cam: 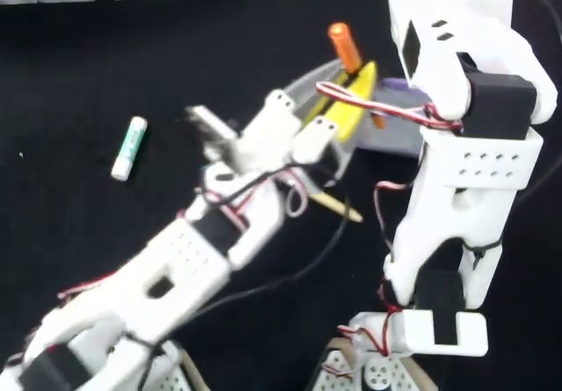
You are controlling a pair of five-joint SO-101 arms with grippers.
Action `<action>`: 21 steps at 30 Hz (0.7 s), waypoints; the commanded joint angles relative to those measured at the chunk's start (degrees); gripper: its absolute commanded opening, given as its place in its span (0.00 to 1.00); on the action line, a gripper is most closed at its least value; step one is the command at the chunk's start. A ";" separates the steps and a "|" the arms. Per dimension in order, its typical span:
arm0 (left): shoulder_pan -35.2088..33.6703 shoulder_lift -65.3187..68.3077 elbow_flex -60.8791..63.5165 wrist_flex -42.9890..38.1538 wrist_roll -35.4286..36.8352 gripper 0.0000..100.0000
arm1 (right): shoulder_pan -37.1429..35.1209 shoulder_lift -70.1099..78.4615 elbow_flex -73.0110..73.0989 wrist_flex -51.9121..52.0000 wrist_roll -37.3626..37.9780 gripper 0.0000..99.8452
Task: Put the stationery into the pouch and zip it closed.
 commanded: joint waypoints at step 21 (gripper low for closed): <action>1.54 -13.10 7.08 -9.32 -7.56 0.03 | -0.79 -2.33 -0.31 0.09 -0.35 0.01</action>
